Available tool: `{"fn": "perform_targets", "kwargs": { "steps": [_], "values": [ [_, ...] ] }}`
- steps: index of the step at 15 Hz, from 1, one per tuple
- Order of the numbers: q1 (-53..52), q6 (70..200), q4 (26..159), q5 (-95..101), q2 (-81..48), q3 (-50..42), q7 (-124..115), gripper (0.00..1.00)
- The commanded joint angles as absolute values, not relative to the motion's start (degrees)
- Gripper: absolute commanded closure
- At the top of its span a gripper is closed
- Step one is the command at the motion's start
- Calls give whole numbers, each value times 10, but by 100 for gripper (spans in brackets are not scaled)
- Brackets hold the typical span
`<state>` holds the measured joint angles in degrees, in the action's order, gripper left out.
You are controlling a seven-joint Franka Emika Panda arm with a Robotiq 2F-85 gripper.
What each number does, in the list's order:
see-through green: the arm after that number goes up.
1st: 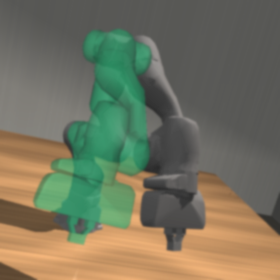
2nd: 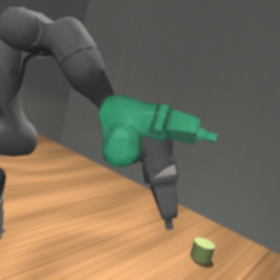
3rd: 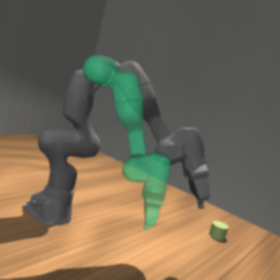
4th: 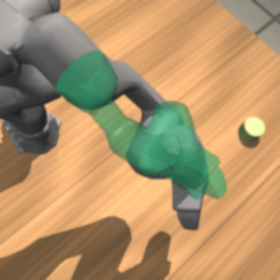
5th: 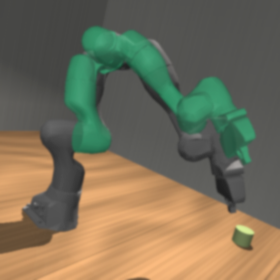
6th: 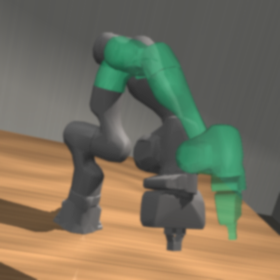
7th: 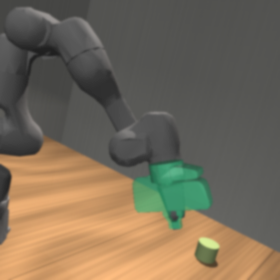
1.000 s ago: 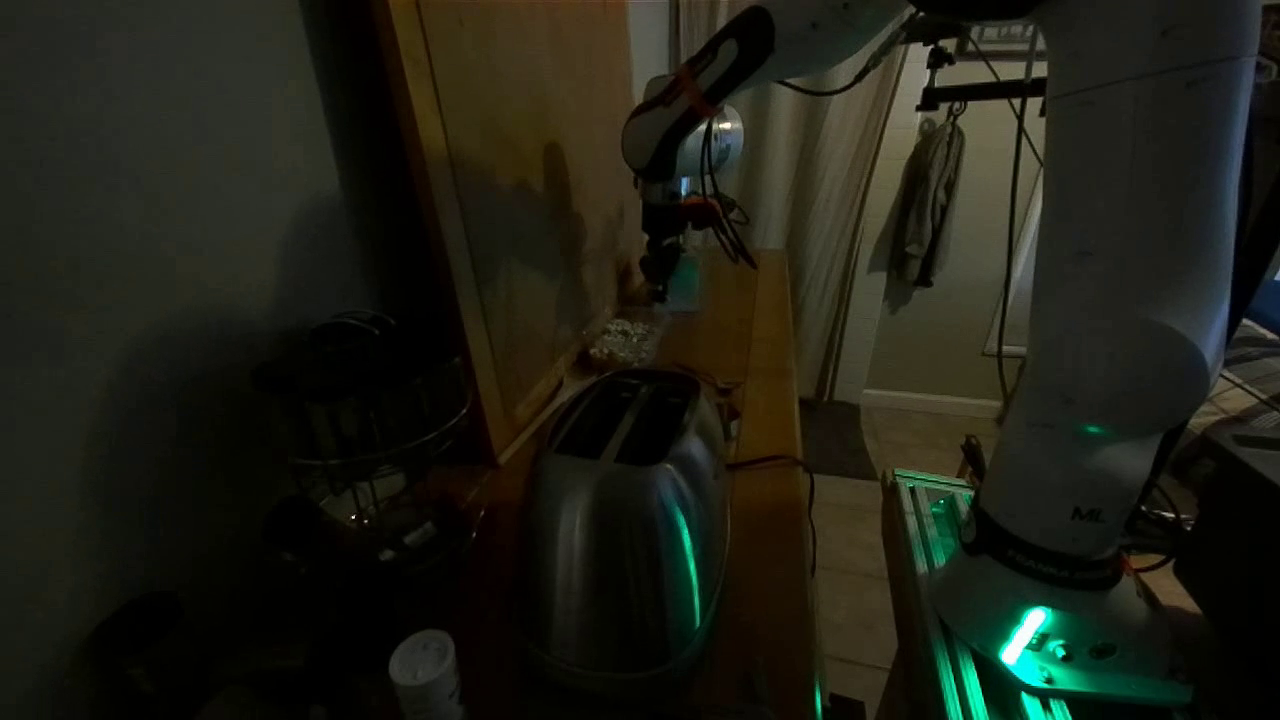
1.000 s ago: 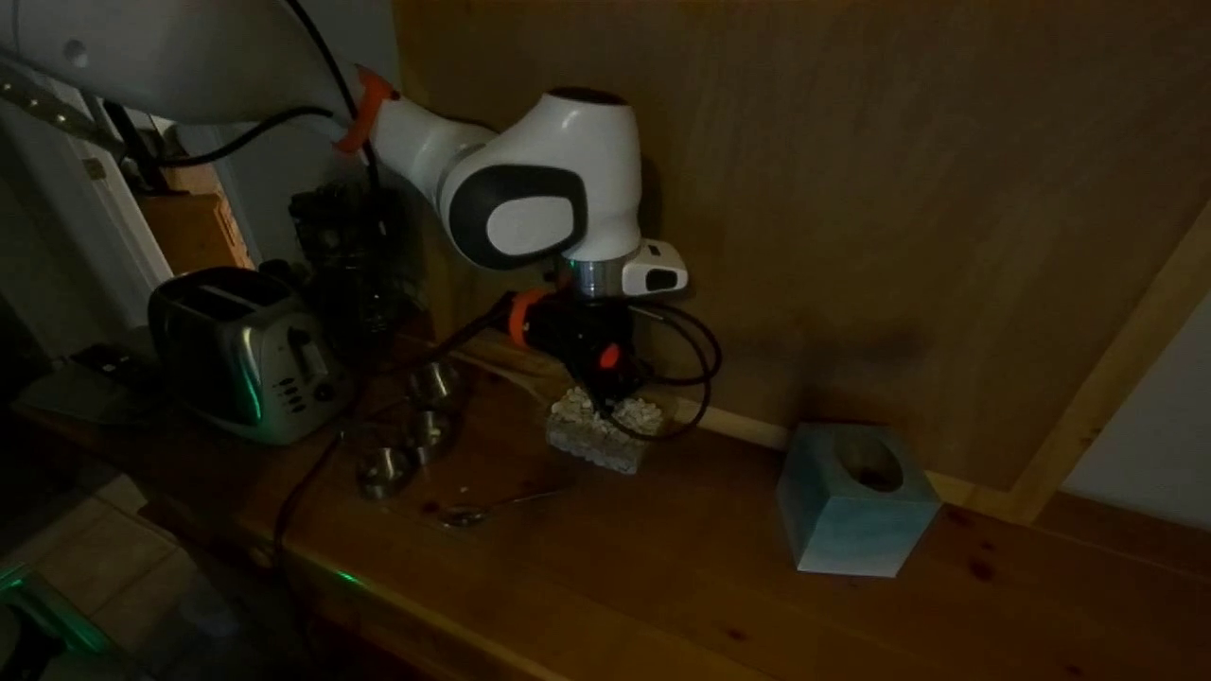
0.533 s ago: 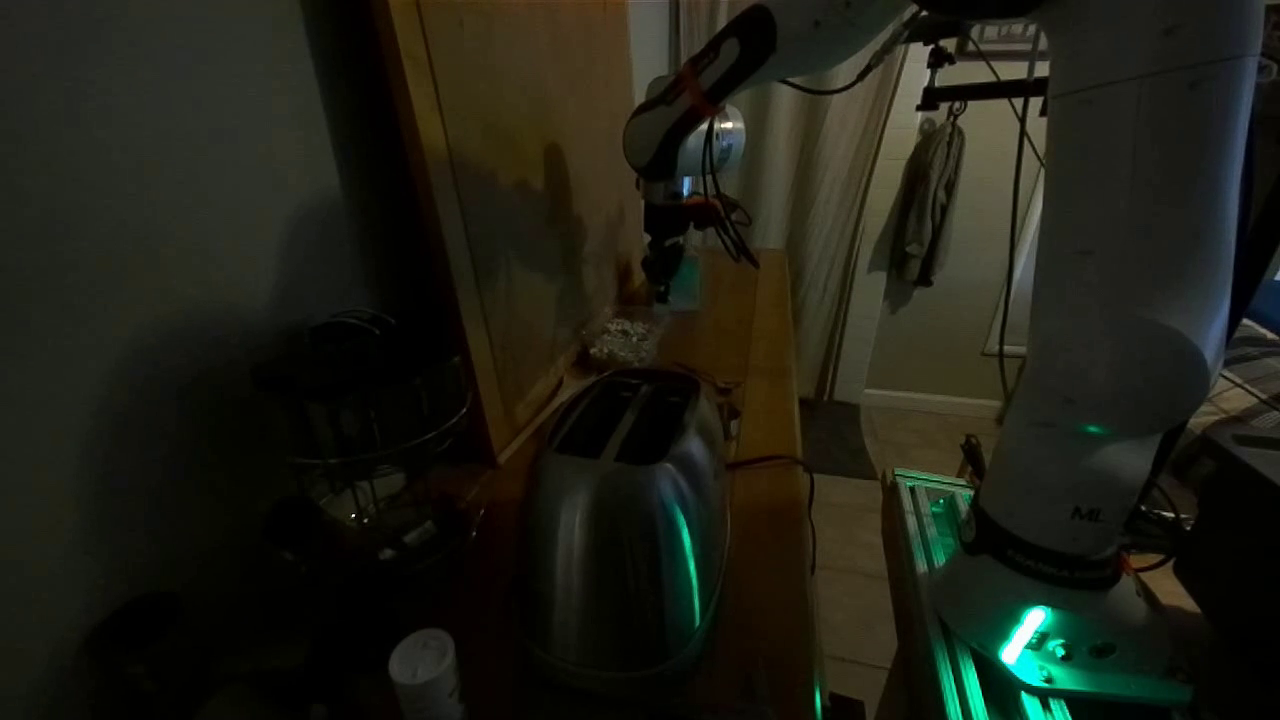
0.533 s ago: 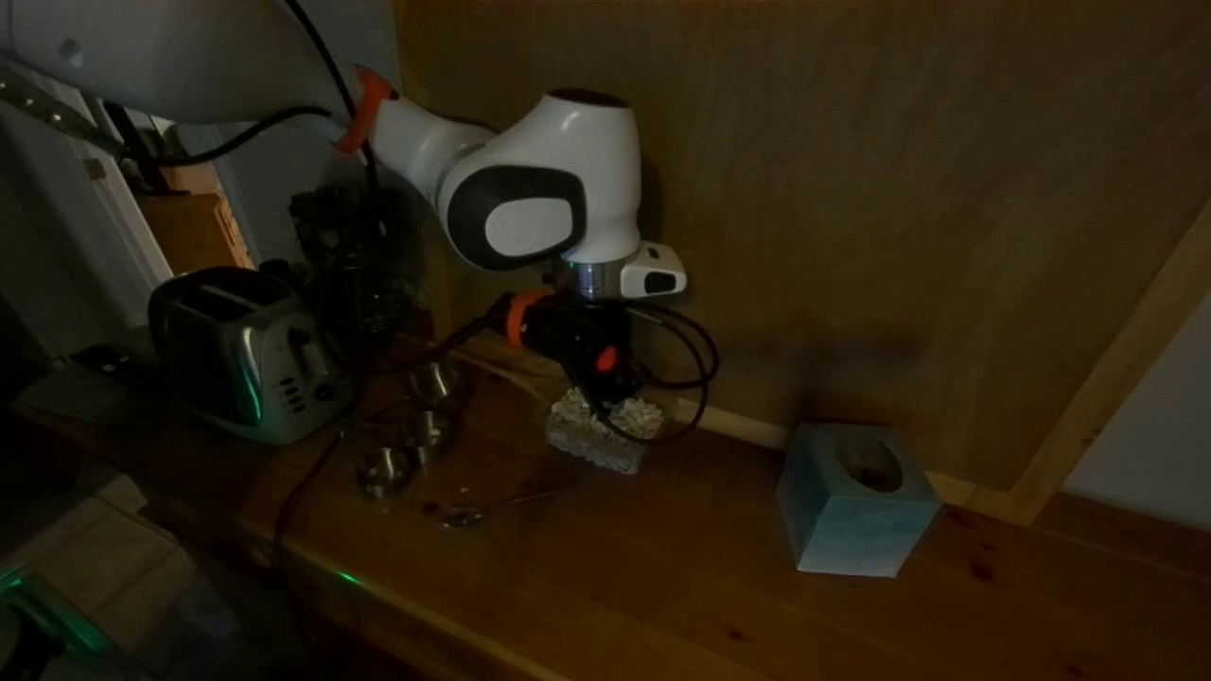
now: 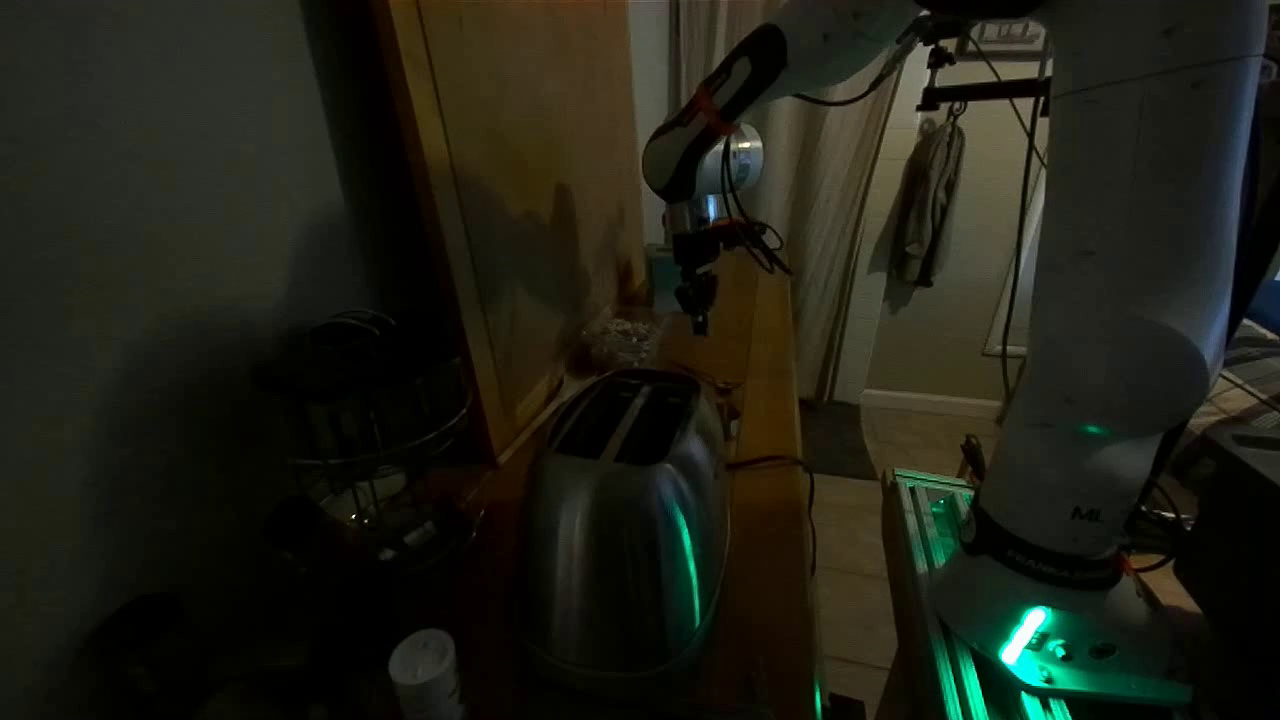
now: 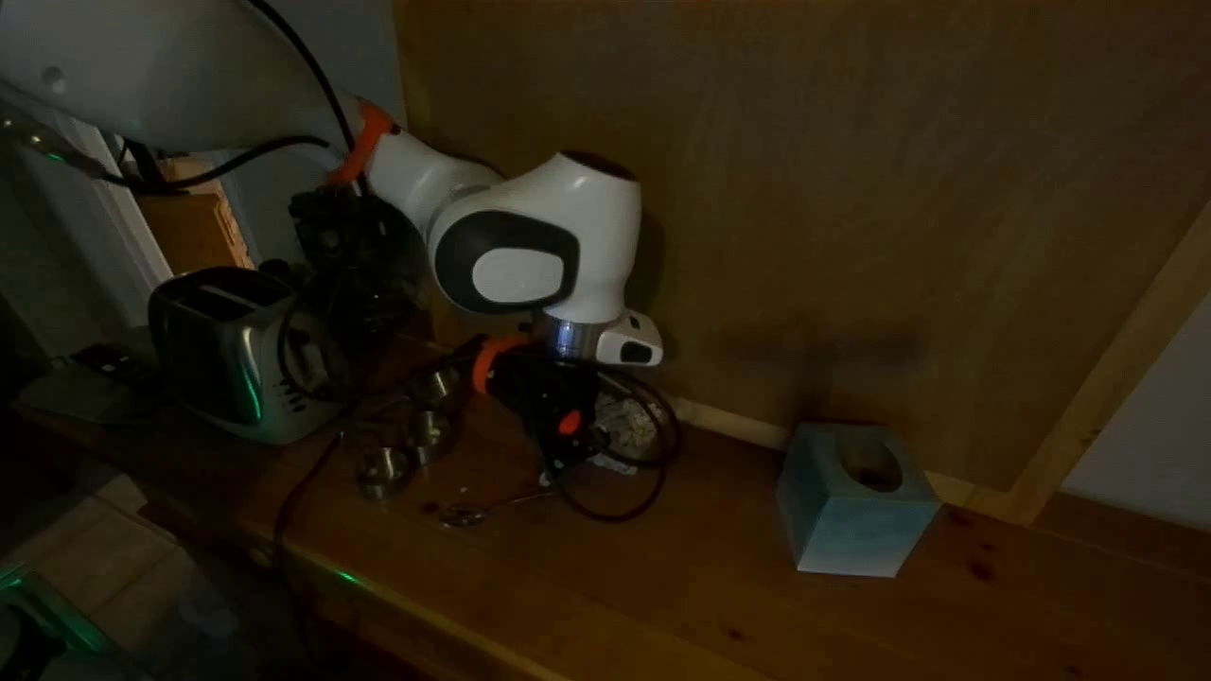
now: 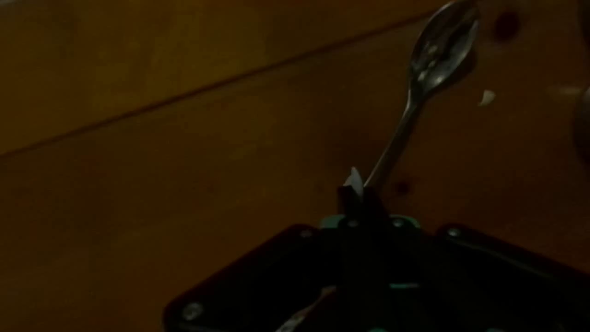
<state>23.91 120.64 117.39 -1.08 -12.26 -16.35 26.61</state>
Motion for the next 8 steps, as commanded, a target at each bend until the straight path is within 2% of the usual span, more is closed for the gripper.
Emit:
{"fn": "perform_targets", "kwargs": {
  "steps": [1, 8],
  "values": [
    [238, 1144, 1210, -6, -95, -171, 267, 99],
    [243, 1109, 1246, -45, -93, -176, 267, 99]
  ]
}}
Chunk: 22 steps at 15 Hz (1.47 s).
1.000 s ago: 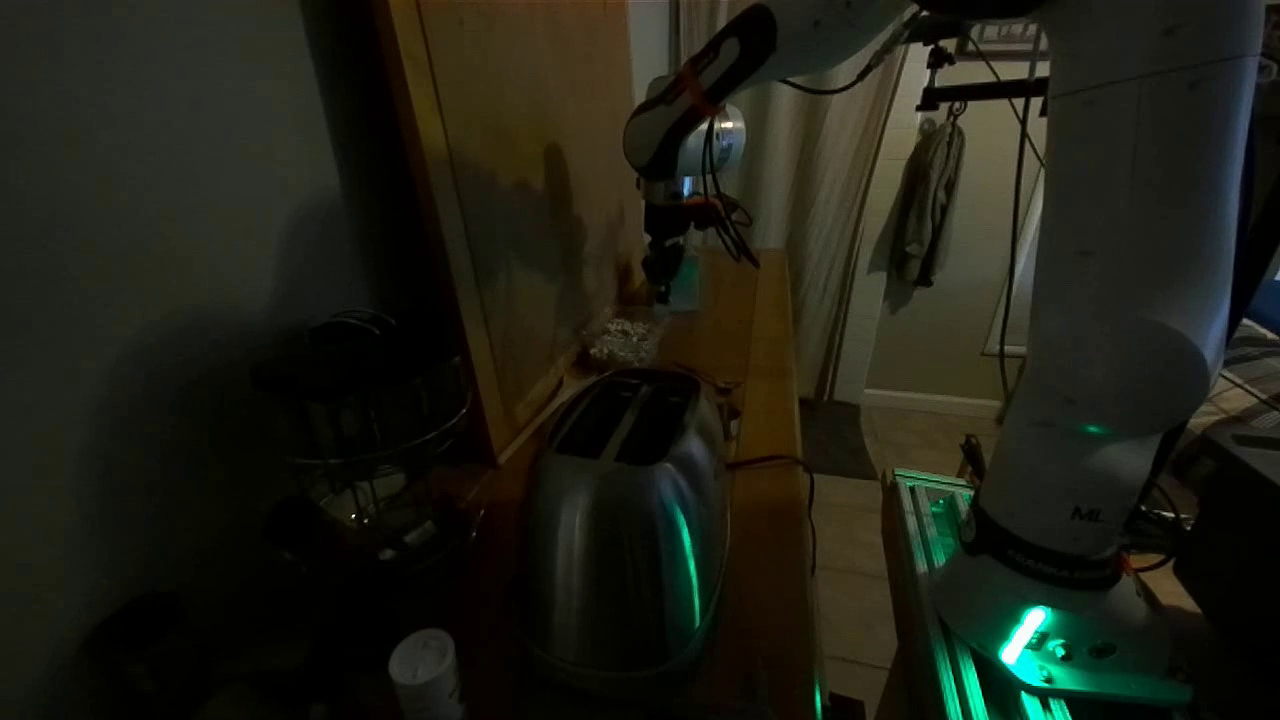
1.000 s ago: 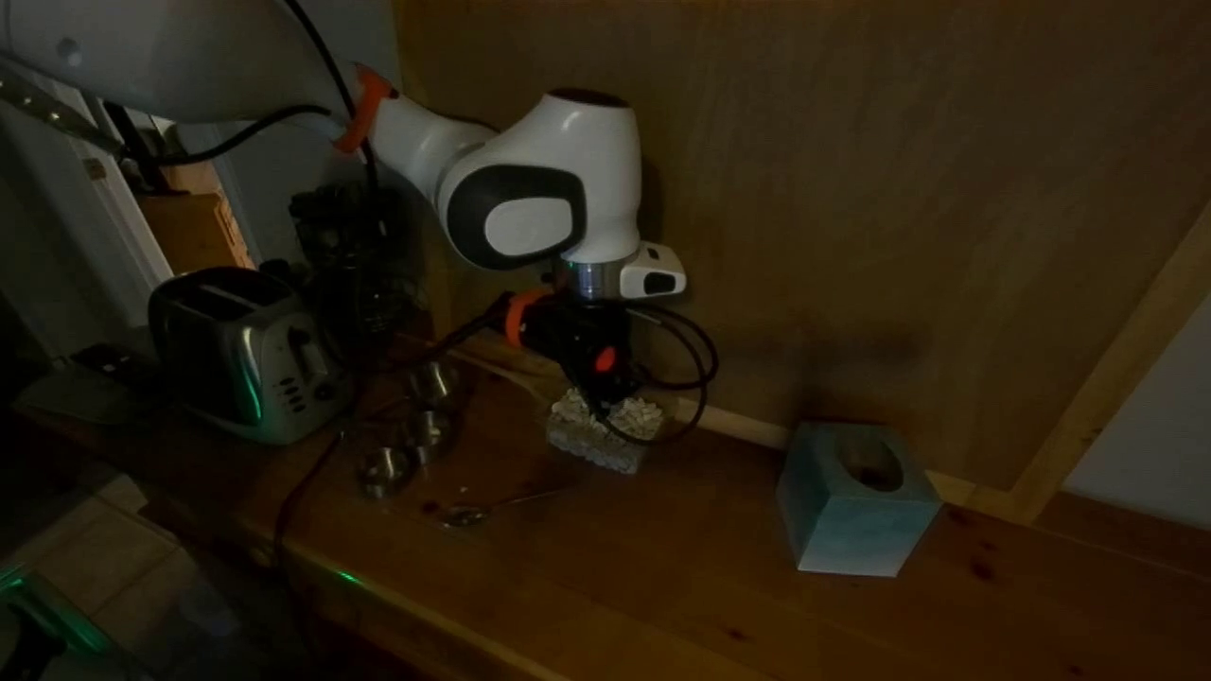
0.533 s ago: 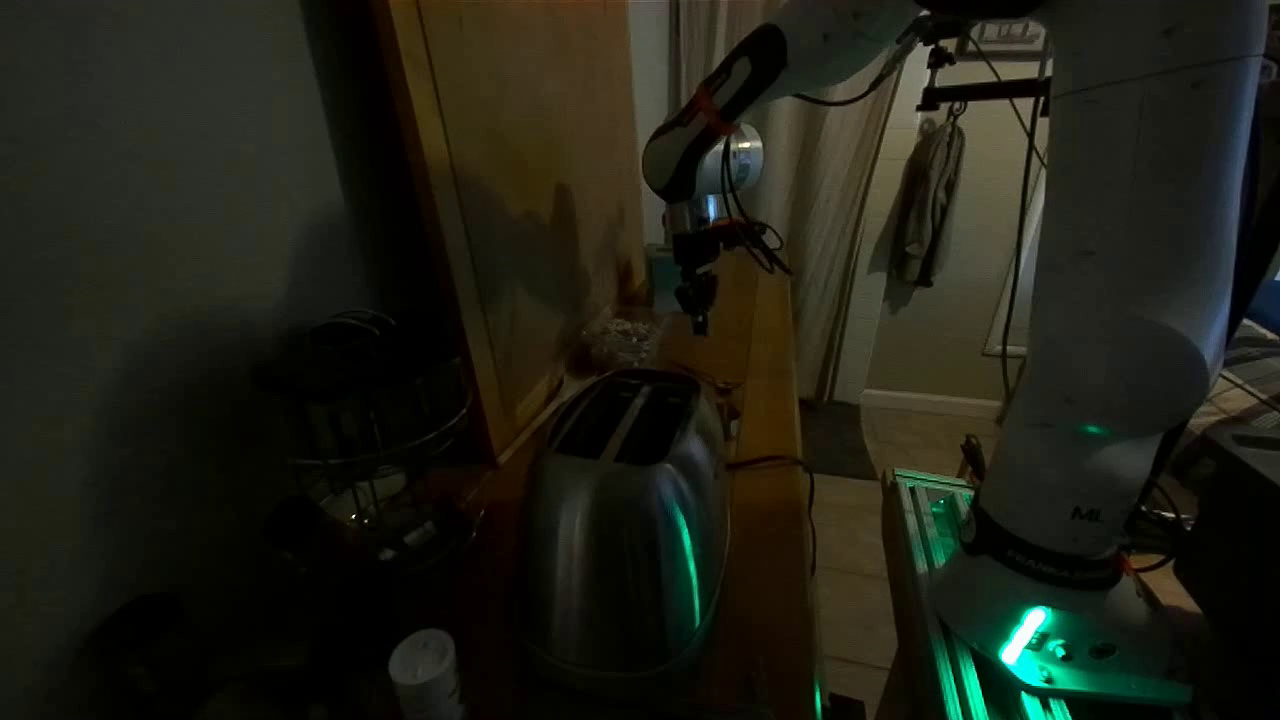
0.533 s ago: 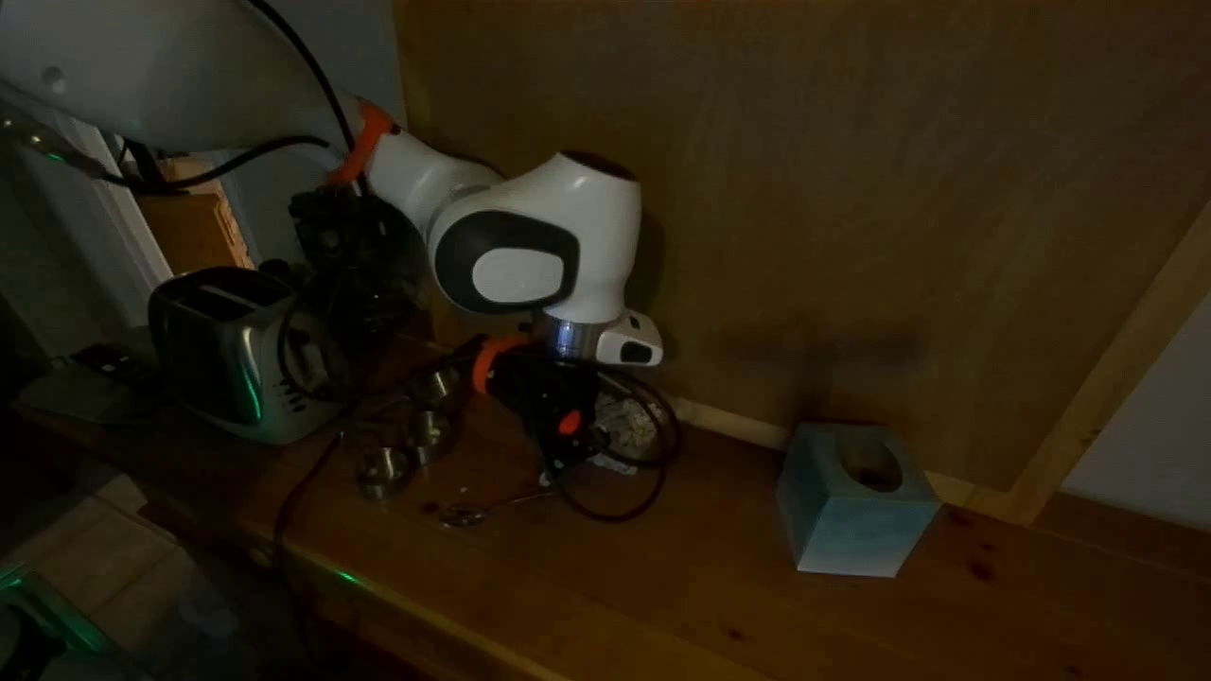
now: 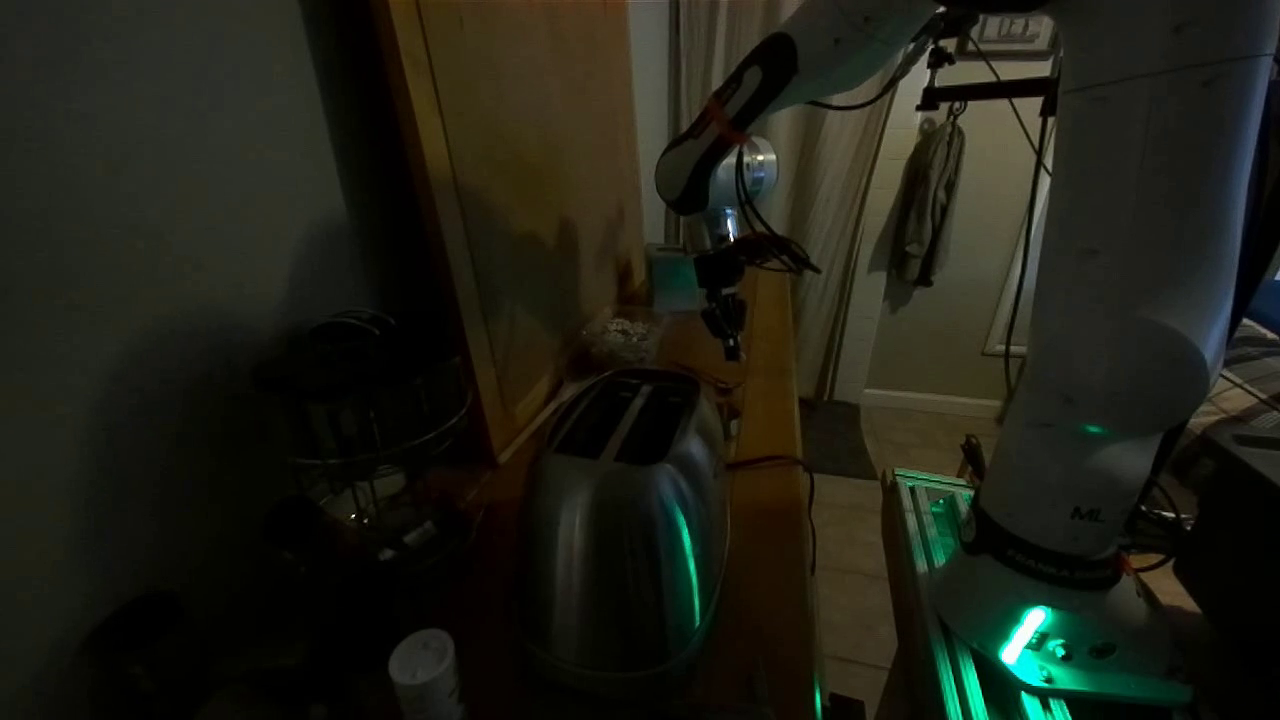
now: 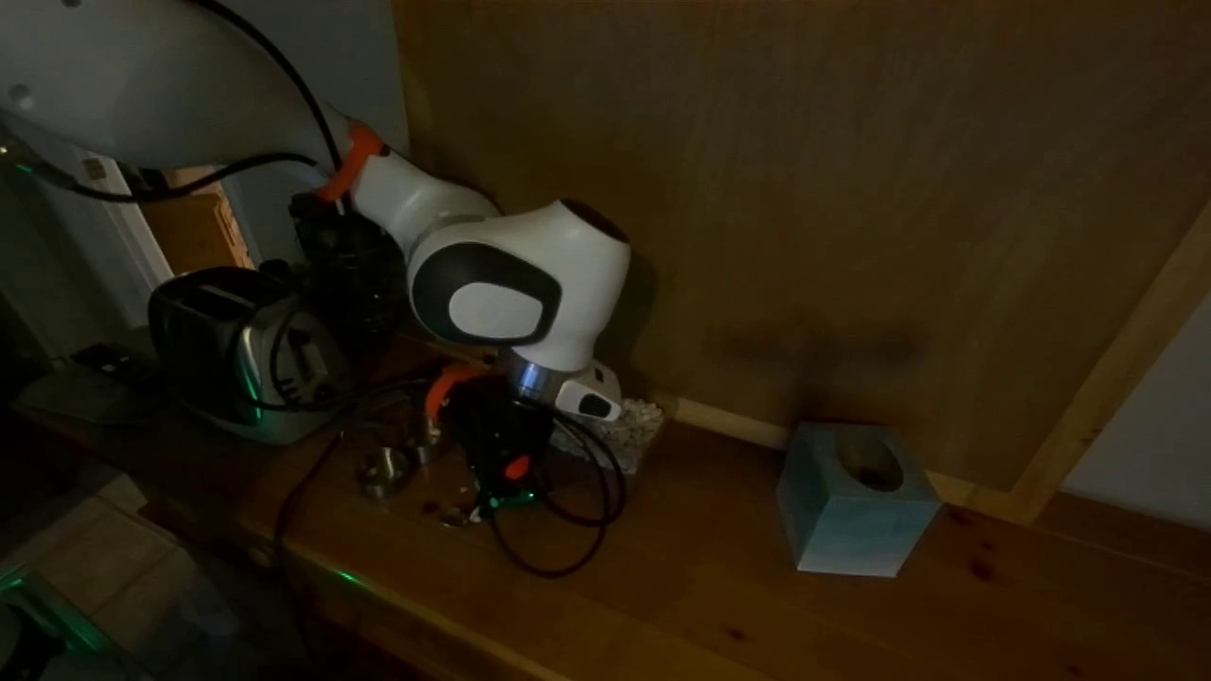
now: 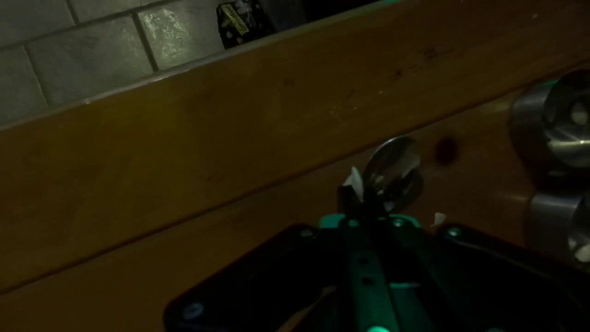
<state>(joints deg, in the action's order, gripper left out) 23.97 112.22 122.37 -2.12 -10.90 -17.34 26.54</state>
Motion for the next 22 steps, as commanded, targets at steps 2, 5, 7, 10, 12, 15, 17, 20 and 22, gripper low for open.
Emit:
{"fn": "perform_targets", "kwargs": {
  "steps": [2, 5, 7, 10, 12, 15, 17, 20, 22],
  "values": [
    [244, 1105, 1250, -62, -93, -177, 269, 99],
    [247, 1105, 1256, -89, -92, -176, 277, 99],
    [246, 1110, 1257, -98, -94, -176, 277, 99],
    [246, 1116, 1255, -110, -98, -176, 278, 99],
    [247, 1118, 1254, -114, -102, -176, 278, 99],
    [246, 1118, 1252, -114, -107, -176, 275, 99],
    [246, 1118, 1252, -115, -110, -175, 279, 99],
    [247, 1125, 1252, -121, -113, -173, 290, 99],
    [247, 1128, 1252, -123, -116, -173, 291, 99]
  ]
}}
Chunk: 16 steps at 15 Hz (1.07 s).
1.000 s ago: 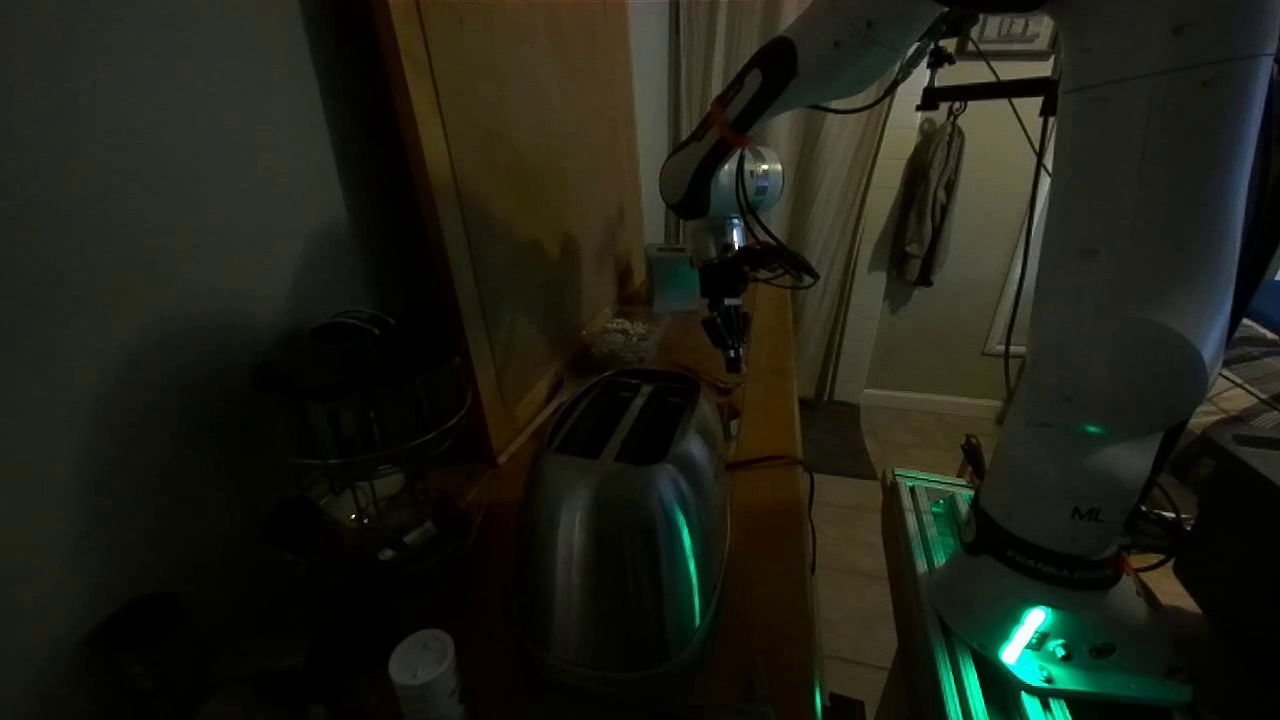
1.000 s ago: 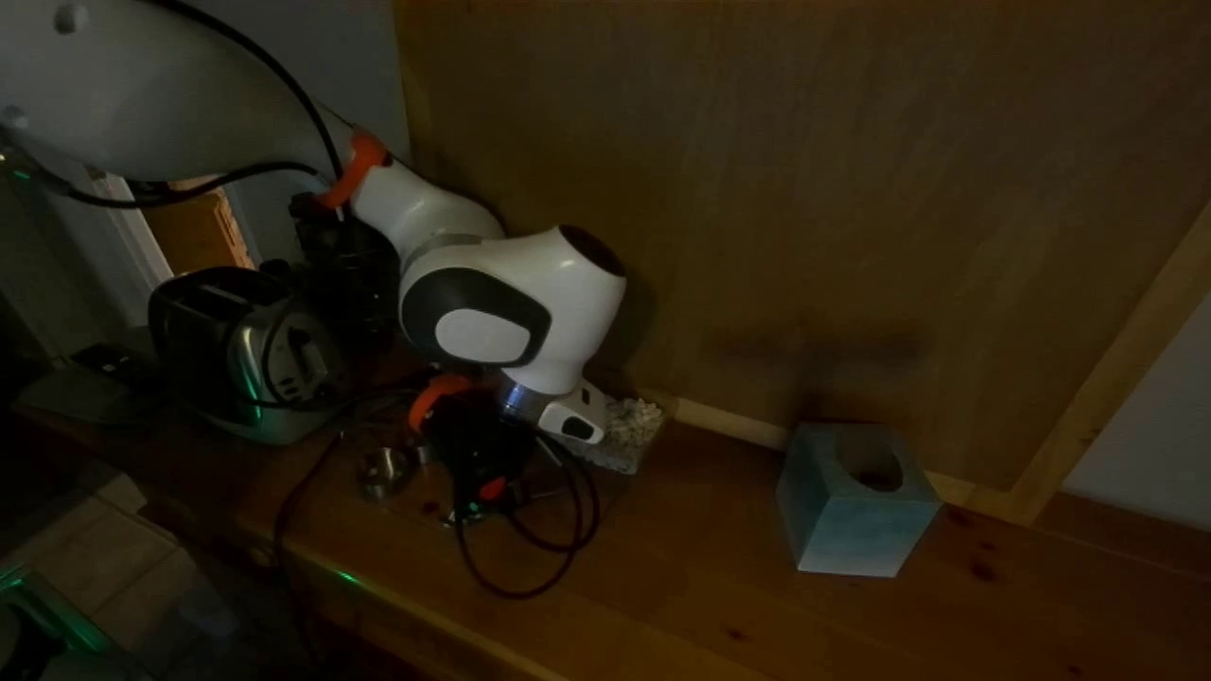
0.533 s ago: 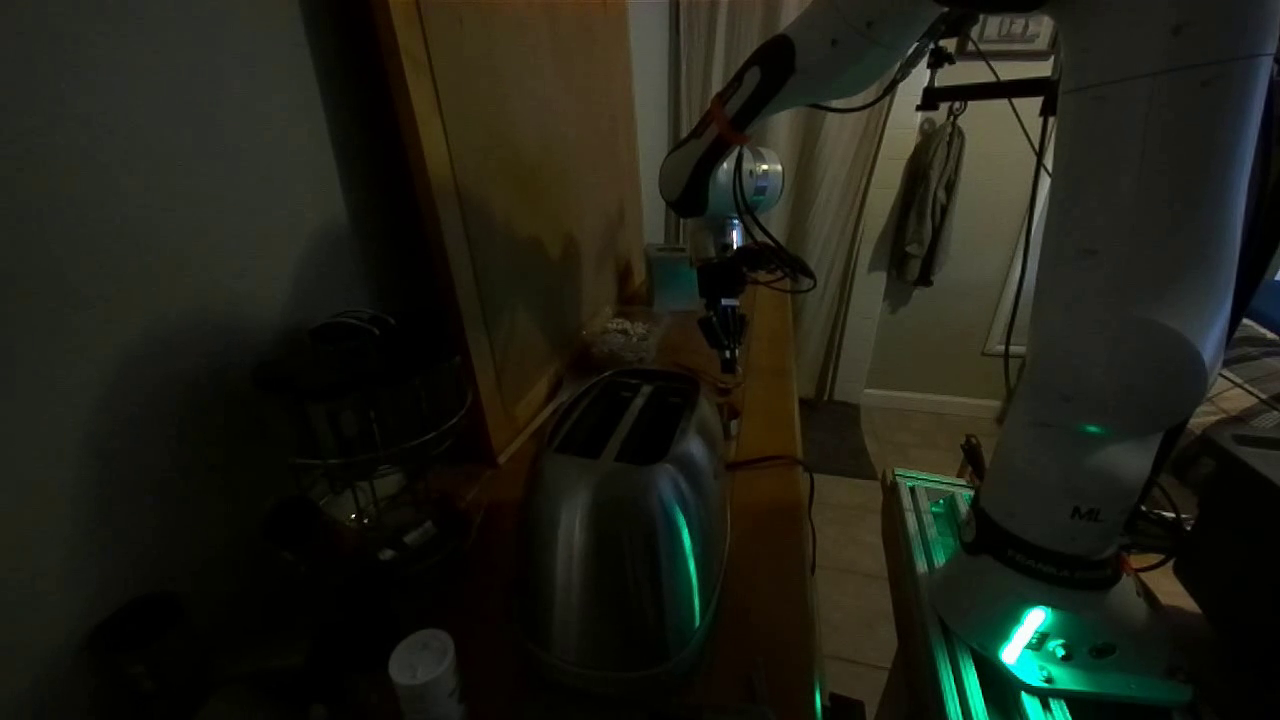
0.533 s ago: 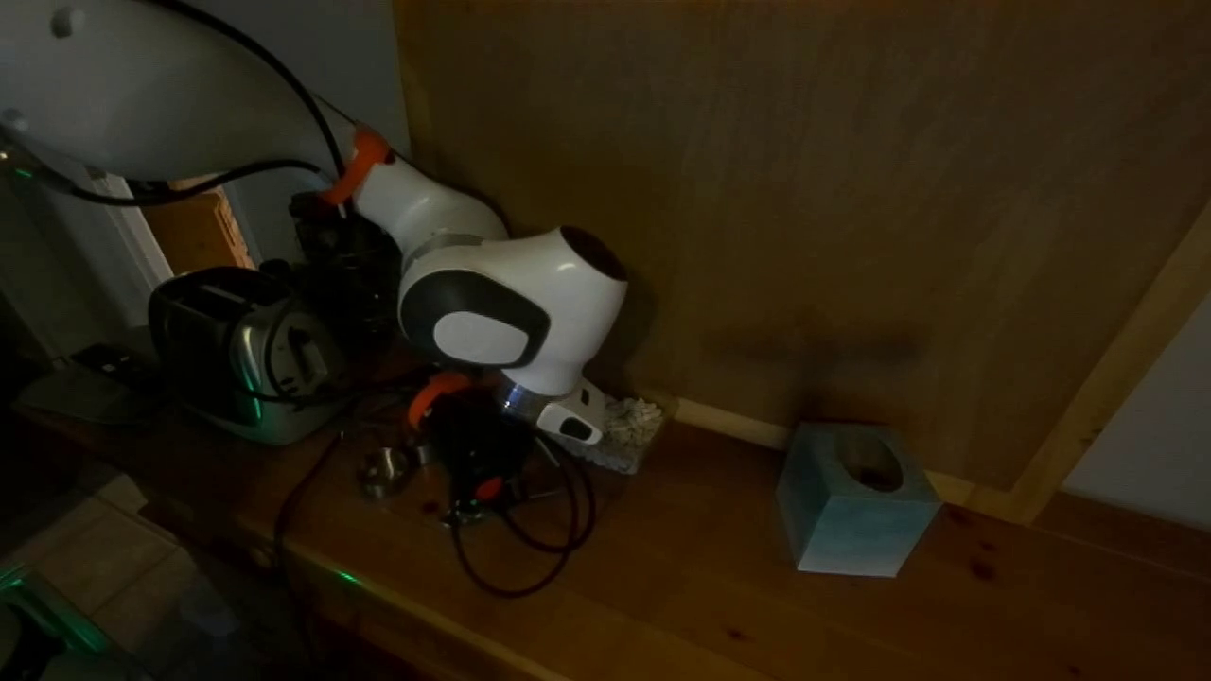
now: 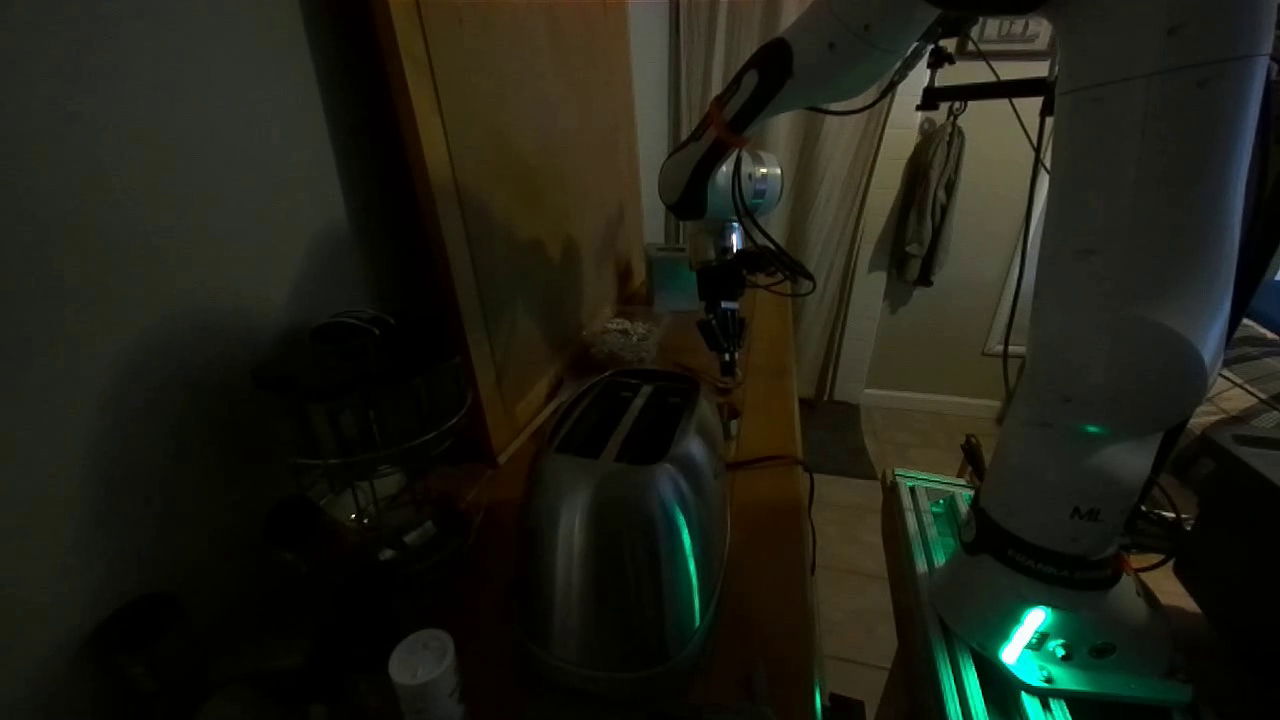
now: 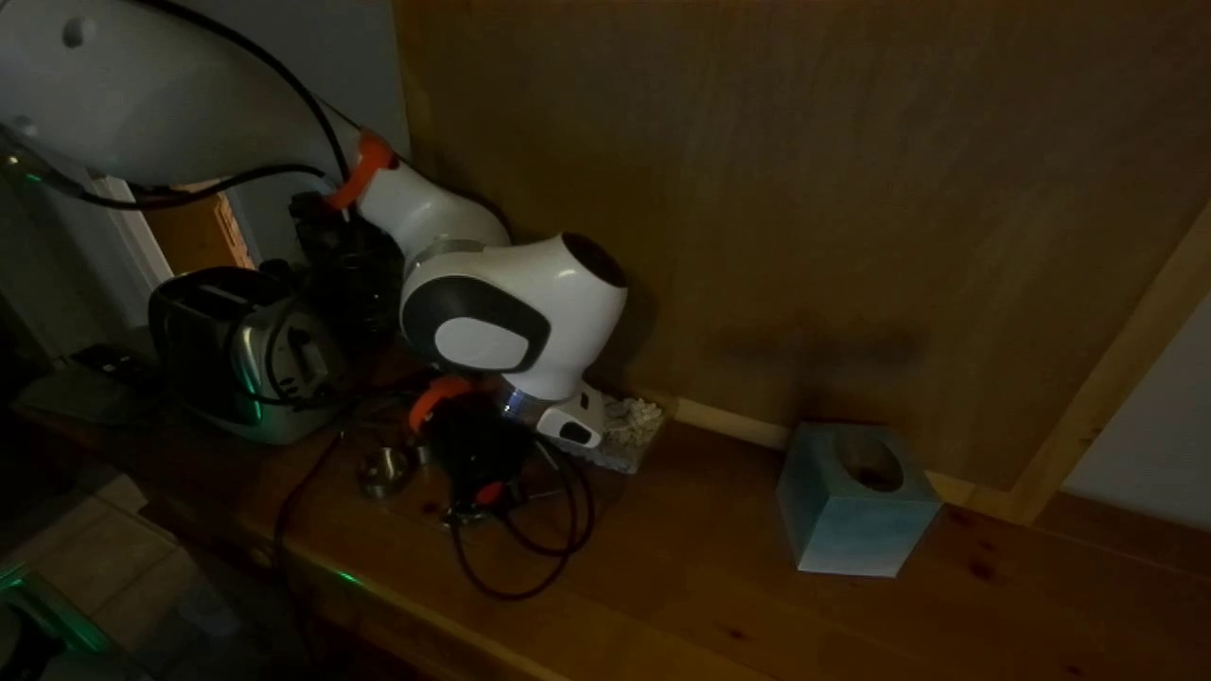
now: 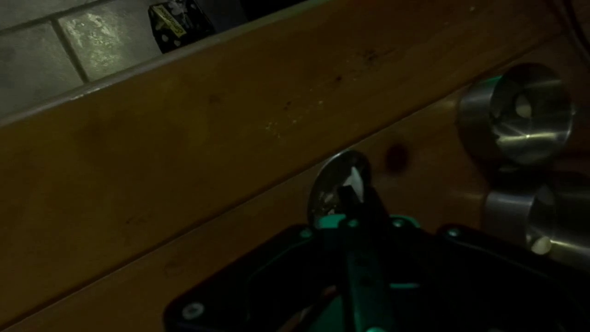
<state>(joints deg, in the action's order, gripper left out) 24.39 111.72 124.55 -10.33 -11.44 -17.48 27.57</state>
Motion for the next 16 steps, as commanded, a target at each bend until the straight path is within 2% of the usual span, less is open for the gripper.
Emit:
{"fn": "perform_targets", "kwargs": {
  "steps": [1, 13, 14, 15, 16],
  "values": [
    [248, 1128, 1251, -124, -117, -173, 292, 99],
    [250, 1158, 1250, -121, -134, -170, 313, 99],
    [250, 1156, 1249, -121, -133, -169, 313, 97],
    [250, 1153, 1249, -121, -131, -169, 315, 71],
    [249, 1154, 1250, -120, -129, -169, 315, 68]
  ]
}}
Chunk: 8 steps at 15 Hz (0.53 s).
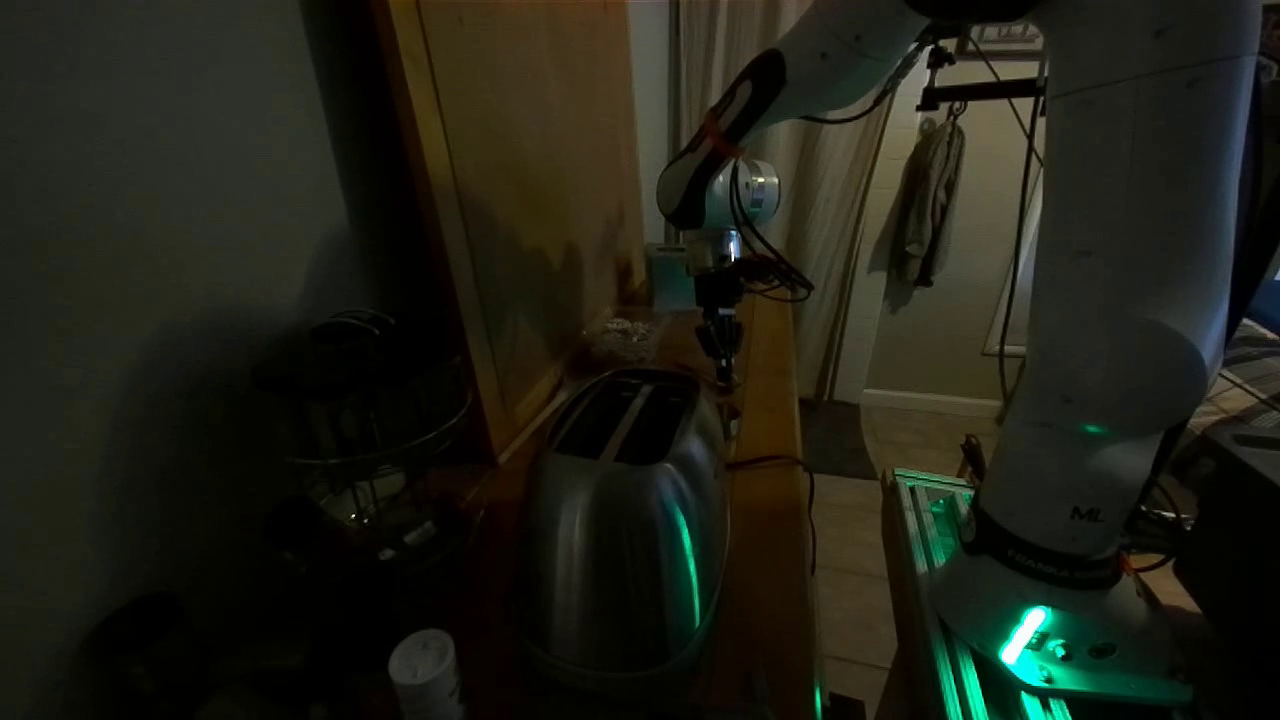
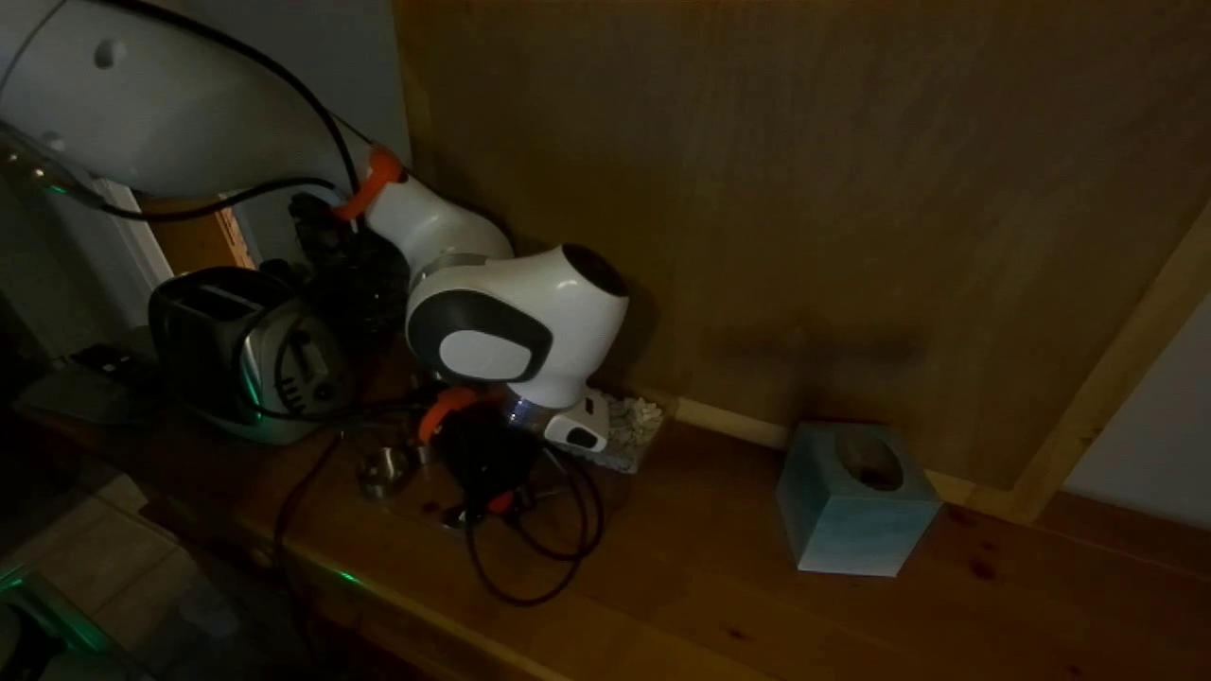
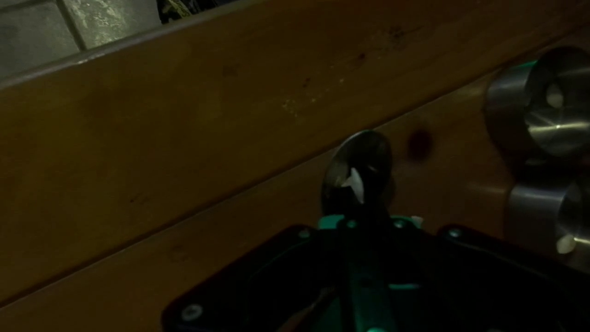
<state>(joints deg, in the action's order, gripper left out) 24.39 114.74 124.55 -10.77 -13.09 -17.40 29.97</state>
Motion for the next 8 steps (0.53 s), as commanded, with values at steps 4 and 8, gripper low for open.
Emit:
{"fn": "perform_targets", "kwargs": {
  "steps": [4, 8],
  "values": [
    [248, 1159, 1255, -118, -123, -169, 321, 43],
    [250, 1168, 1255, -127, -120, -168, 329, 14]
  ]
}}
